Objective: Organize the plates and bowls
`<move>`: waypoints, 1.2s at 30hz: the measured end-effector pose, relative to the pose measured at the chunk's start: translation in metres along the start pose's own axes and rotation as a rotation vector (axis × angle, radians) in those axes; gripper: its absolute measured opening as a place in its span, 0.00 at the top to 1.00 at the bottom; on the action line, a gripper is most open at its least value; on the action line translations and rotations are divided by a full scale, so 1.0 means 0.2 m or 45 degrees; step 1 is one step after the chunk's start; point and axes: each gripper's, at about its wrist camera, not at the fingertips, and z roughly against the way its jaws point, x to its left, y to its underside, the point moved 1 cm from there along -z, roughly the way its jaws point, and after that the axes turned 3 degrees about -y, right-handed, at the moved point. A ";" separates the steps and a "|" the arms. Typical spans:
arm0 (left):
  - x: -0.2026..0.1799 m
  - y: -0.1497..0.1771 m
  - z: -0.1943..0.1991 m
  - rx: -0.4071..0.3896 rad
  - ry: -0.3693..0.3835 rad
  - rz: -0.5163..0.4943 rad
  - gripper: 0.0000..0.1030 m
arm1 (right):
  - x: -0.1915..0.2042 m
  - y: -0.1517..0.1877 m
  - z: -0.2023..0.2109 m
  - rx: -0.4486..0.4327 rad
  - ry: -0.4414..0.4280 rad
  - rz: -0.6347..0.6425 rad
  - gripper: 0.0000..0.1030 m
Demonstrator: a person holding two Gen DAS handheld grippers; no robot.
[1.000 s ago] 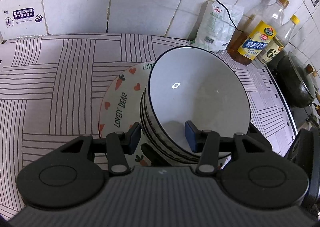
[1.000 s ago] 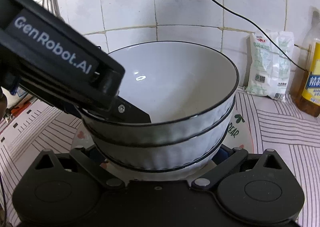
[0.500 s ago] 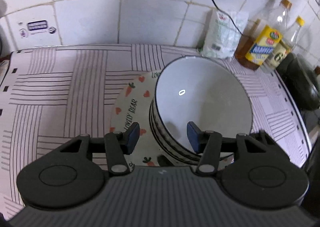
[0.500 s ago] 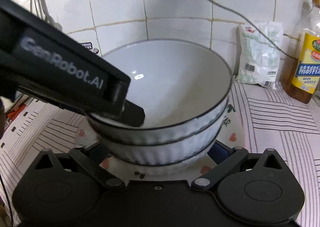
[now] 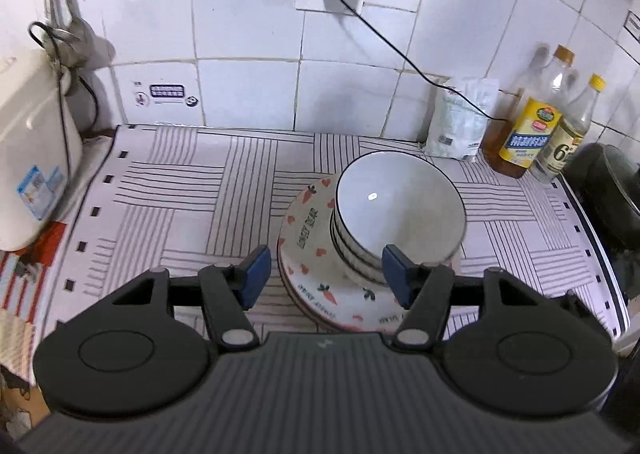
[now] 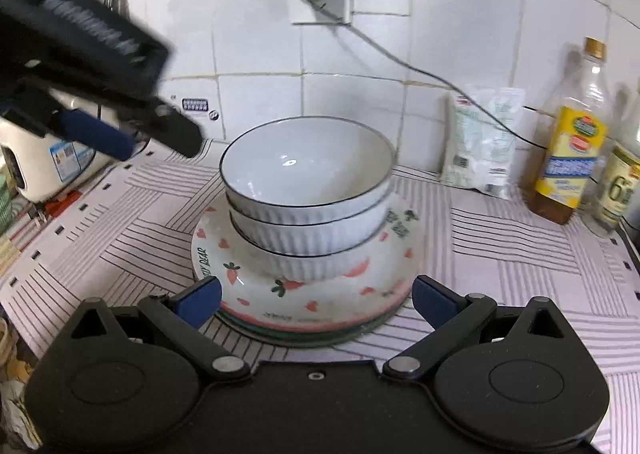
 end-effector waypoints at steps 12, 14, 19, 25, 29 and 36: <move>-0.06 0.12 0.30 -0.033 -0.030 0.020 0.19 | -0.17 -0.07 0.35 0.041 0.056 -0.168 0.00; -0.08 0.13 0.34 -0.037 -0.030 0.002 0.13 | -0.20 -0.08 0.39 0.078 0.071 -0.191 0.00; -0.11 0.15 0.43 -0.039 -0.047 -0.003 0.03 | -0.27 -0.10 0.52 0.082 0.140 -0.230 0.00; -0.13 0.17 0.54 -0.057 -0.079 0.002 0.02 | -0.31 -0.15 0.67 0.128 0.221 -0.286 0.00; -0.15 0.18 0.60 -0.050 -0.114 -0.021 0.02 | -0.32 -0.18 0.74 0.173 0.268 -0.293 0.00; -0.18 0.21 0.69 -0.057 -0.128 -0.071 0.02 | -0.28 -0.20 0.85 0.204 0.321 -0.253 0.00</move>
